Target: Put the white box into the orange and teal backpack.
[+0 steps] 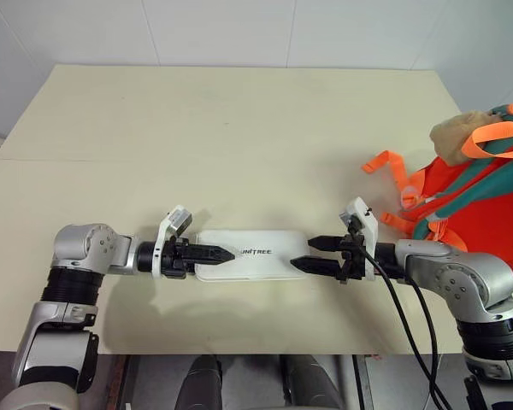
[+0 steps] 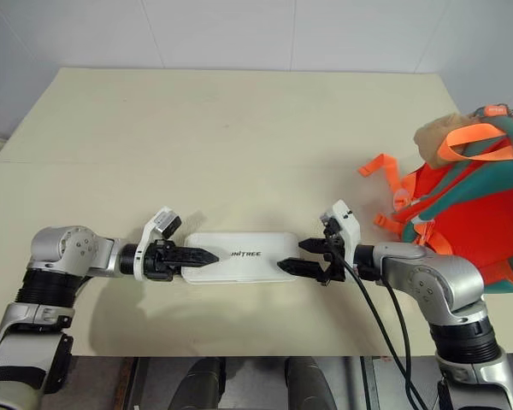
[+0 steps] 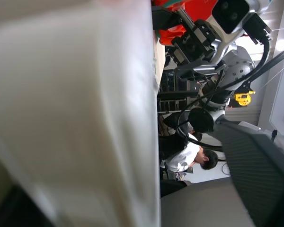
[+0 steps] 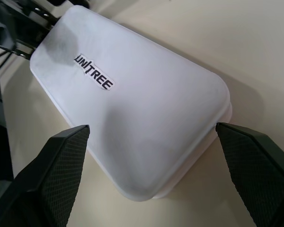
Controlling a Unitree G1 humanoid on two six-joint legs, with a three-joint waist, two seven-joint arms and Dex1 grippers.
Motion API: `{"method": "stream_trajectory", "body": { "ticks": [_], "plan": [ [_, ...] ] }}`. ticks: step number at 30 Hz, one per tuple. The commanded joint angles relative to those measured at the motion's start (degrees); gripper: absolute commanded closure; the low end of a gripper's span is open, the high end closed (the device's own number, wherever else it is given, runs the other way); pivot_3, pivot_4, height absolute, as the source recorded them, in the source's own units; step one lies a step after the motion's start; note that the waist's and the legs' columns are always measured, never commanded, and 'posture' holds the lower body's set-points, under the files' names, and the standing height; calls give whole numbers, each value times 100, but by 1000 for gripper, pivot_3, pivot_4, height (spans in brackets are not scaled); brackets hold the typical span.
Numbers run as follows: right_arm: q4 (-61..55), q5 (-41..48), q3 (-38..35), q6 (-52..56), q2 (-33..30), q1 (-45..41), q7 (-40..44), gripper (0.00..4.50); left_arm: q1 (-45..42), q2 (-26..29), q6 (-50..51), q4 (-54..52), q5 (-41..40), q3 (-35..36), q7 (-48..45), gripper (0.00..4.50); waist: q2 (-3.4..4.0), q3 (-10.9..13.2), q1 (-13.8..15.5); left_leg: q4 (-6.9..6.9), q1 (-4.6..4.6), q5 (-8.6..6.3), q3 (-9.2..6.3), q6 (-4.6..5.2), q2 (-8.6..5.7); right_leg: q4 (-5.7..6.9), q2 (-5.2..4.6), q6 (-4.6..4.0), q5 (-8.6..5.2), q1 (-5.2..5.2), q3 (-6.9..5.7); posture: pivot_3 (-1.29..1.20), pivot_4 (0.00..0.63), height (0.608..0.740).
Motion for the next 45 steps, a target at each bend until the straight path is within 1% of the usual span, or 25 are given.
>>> {"method": "stream_trajectory", "body": {
  "ticks": [1, 3, 6, 7, 13, 18, 20, 22, 24, 26, 28, 31, 34, 36, 38, 41, 45],
  "plan": [
    [-205, 105, -111, -89, 27, -6, 71, 0, -99, -160, -95, 187, -52, 344, 206, 1477, 0, 0, 3, 1, 0, 0, -1, 0, 0, 1, 1, 0, 0, 0, -1, 0, 150, 740],
    [-252, 144, -176, -59, 23, 44, 41, 0, -109, -190, -61, 213, -87, 400, 245, 2023, 0, 0, 5, 1, 0, 0, -3, 0, 0, 1, 0, 0, 0, 0, -2, 0, 150, 740],
    [-344, 240, -324, -8, 35, 134, -37, 0, -32, -142, 90, 51, -251, 367, 132, 2991, 0, 0, 5, 1, 0, 0, -3, 0, 0, 1, 0, 0, 0, 0, -2, 0, 150, 740],
    [-379, 274, -382, 3, 43, 166, -68, 0, -23, -131, 152, 22, -312, 364, 85, 3216, 0, 0, -1, 0, -1, 0, -3, 0, 0, 1, 0, 0, 0, 0, -2, 0, 150, 740],
    [-624, 455, -808, 21, 90, 294, -368, 0, -48, -15, 269, -99, -474, 257, -88, 3239, 0, 0, 1, 0, -1, 0, -3, -1, 0, 1, 0, 0, 0, 0, -2, 0, 150, 740],
    [-1458, 893, -1946, 150, 148, 548, -1341, 0, -103, 78, -206, 19, -298, 310, -82, 3239, 0, 0, 20, -4, -3, 0, -3, -1, 0, -1, -1, 0, 0, -2, -2, 0, 150, 740],
    [-2118, 1577, -3089, 327, 122, 943, -2157, 0, -57, 193, -466, 90, -218, 308, -164, 3239, 0, 0, 27, -6, -2, 0, -3, -2, 0, -5, -1, -1, 0, -2, -2, 0, 150, 740],
    [-2611, 2148, -3931, 371, 68, 1425, -2918, 0, -17, 263, -662, 156, -178, 272, -262, 3239, 0, 0, 112, -21, -9, 0, -9, -2, 2, -3, -1, -7, -6, -12, -5, 0, 150, 740],
    [-2969, 2597, -4360, 396, -47, 1952, -3669, 0, 3, 267, -812, 248, -138, 233, -299, 3239, -1, -1, 141, -23, -11, -2, -9, -6, 2, -7, -1, -10, -10, -12, -6, 0, 150, 740],
    [-3204, 2936, -4530, 382, -183, 2386, -4341, 0, -3, 262, -934, 319, -89, 192, -328, 3239, -2, -1, 140, -23, -10, -3, -8, -5, 1, -12, -3, -11, -12, -9, -7, 0, 150, 740],
    [-3379, 3270, -4581, 261, -306, 2808, -5105, 0, -22, 273, -990, 359, -60, 140, -388, 3239, -3, -1, 138, -17, -11, -4, -6, -5, 0, -10, -5, -11, -11, -9, -6, 0, 150, 740],
    [-3566, 3439, -4424, 22, -372, 3190, -6226, 0, -57, 306, -1051, 398, -1, 23, -502, 3239, -4, -1, 112, -10, -6, -3, -2, -4, 0, -9, -4, -11, -11, -6, -4, 0, 150, 740],
    [-3503, 3080, -4007, -113, -386, 3123, -6929, 0, -134, 296, -1142, 460, 79, -89, -561, 3239, -5, -2, 102, -8, -1, -1, 1, -2, 1, -8, -3, -15, -10, -5, -1, 0, 150, 740],
    [-3241, 2687, -3688, -245, -304, 2833, -7242, 0, -193, 237, -1226, 491, 122, -100, -541, 3239, -5, -2, 99, -8, -1, 1, 0, -1, 0, -8, -3, -22, -11, -5, -1, 0, 150, 740],
    [-2806, 1984, -3365, -453, -327, 2340, -7347, 0, -226, 159, -1242, 474, 120, -31, -471, 3239, -5, -2, 105, -9, 0, 3, 1, -1, 0, -9, -4, -28, -9, -5, 1, 0, 150, 740],
    [-2340, 1188, -2965, -731, -328, 1760, -7275, 0, -173, 89, -1164, 344, 60, 125, -332, 3239, -4, -2, 125, -8, 1, 5, 3, 0, -1, -11, -4, -33, -8, -4, 3, 0, 150, 740],
    [-1618, 385, -2217, -1178, 19, 1012, -6888, 0, 72, 19, -1022, 72, -74, 446, -77, 3239, -4, -2, 102, -23, 0, 5, 2, 0, 0, -7, -3, -17, -1, -10, 2, 0, 150, 740]
  ]
}}
